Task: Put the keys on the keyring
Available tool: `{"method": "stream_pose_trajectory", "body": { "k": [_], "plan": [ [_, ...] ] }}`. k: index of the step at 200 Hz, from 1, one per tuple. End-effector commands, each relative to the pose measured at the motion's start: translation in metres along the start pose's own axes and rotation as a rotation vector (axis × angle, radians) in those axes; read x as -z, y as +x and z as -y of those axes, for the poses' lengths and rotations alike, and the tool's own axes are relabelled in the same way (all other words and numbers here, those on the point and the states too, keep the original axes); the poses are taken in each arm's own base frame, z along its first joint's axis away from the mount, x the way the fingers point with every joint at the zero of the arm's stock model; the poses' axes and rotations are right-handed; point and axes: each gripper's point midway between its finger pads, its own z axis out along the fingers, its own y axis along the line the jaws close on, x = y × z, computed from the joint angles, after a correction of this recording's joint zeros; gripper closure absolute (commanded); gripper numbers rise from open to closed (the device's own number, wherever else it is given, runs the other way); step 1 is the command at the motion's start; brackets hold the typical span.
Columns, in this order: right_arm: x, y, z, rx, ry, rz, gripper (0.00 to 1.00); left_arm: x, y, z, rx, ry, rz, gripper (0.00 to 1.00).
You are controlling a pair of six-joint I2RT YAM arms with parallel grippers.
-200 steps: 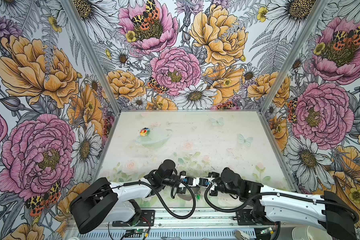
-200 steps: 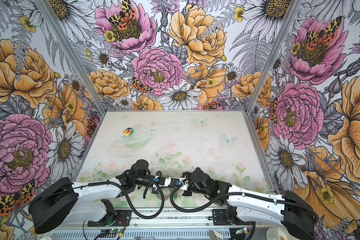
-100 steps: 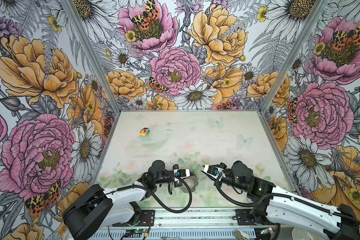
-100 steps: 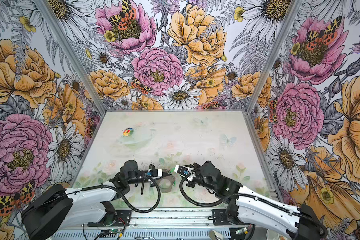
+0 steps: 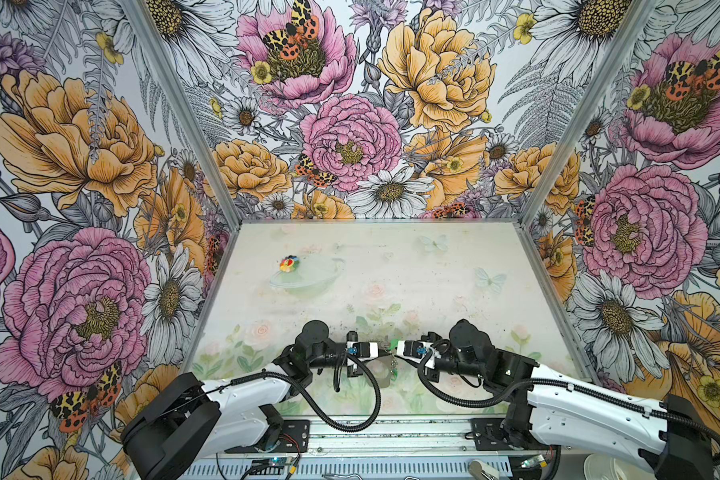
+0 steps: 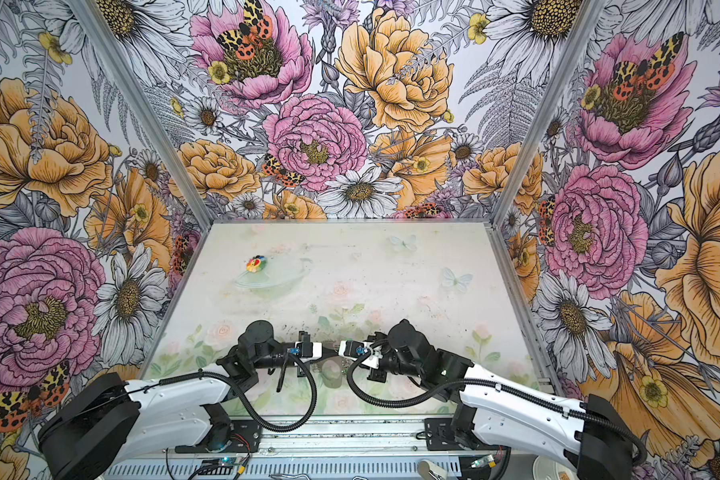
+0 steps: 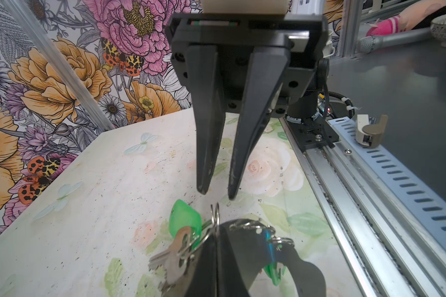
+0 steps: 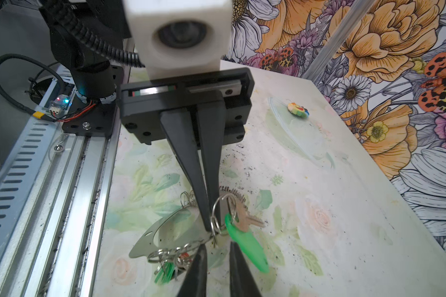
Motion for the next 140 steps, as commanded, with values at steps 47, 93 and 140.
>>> {"method": "stream_pose_trajectory", "body": {
  "k": [47, 93, 140],
  "plan": [
    [-0.004, -0.013, -0.003, 0.004, -0.047, 0.028, 0.89, -0.002, -0.010, 0.007, -0.024, 0.044, 0.032, 1.00],
    [-0.007, -0.013, -0.004, -0.005, -0.057, 0.034, 0.90, -0.003, -0.011, 0.008, -0.022, 0.056, 0.037, 1.00],
    [-0.010, -0.014, -0.001, -0.005, -0.043, 0.036, 0.96, -0.005, -0.011, 0.009, -0.018, 0.061, 0.034, 1.00]
  ]
}}
